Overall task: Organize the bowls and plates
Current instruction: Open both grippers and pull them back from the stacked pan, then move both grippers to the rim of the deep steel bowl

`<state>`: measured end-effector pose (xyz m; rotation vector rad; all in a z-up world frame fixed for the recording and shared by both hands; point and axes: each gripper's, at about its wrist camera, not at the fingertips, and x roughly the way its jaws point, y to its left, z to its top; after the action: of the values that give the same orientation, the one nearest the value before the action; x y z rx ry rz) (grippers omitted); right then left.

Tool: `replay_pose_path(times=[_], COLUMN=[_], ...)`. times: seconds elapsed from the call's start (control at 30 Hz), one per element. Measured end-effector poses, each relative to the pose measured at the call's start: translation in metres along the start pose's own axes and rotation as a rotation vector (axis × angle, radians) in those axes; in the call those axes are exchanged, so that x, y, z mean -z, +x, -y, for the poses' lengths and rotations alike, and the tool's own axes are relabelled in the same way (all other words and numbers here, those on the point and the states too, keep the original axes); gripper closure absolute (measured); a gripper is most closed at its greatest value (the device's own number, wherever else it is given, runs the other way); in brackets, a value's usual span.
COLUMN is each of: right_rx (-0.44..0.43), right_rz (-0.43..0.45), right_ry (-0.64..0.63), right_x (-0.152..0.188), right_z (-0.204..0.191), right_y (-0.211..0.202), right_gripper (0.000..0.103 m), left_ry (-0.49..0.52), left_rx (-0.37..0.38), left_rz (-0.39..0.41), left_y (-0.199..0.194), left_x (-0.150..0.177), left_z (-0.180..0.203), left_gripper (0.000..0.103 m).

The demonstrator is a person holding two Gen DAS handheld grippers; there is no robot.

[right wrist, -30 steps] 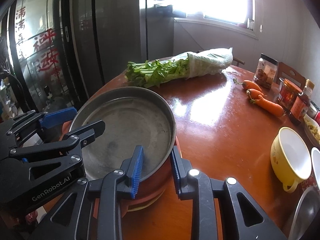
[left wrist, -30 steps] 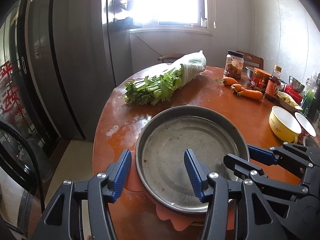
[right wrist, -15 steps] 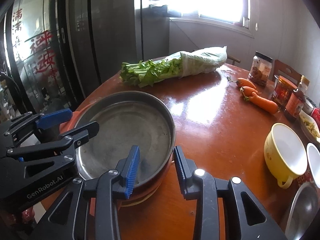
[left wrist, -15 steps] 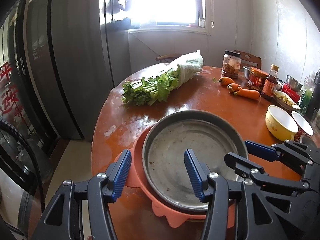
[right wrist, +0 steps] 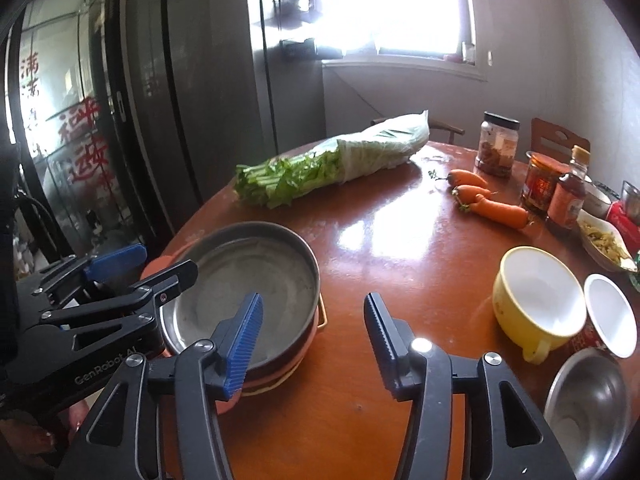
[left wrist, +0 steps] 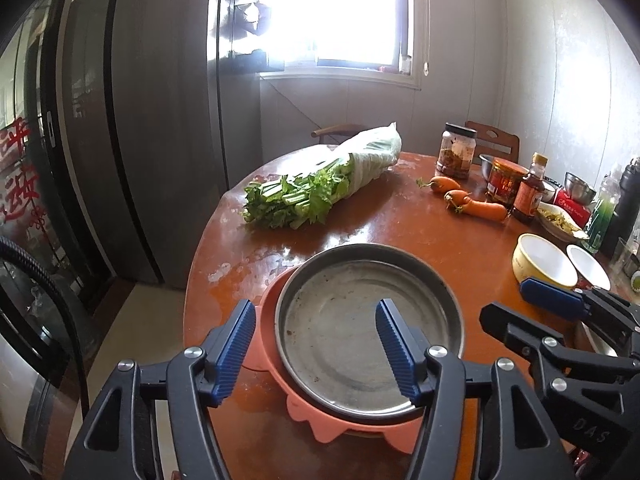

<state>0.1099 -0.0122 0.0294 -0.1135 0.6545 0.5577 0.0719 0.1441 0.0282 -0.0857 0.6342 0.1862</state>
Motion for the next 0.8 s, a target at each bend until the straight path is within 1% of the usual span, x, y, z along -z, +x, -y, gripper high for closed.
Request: replay_pose_path(times=[0.43,0.53,0.8], right_rx=[0.026,0.031,0.055], right_rz=[0.037,0.052,0.110], right_ry=[0.012,0.013,0.011], right_x=[0.005,0.005,0.011], right_z=[0.012,0.012,0.021], right_y=[-0.038,-0.047,-0.079], right_gripper=[0.043,0.041,0.033], left_ry=[0.022,0.025,0.025], left_rx=[0.004,0.005,0.037], left_rz=[0.022,0.030,0.061], left_y=[-0.027,-0.034,-0.057], left_x=[0.002,0.002,0.001], left_z=[0.021,0.024,0.039], left_gripper=[0.037,0.035,0.032])
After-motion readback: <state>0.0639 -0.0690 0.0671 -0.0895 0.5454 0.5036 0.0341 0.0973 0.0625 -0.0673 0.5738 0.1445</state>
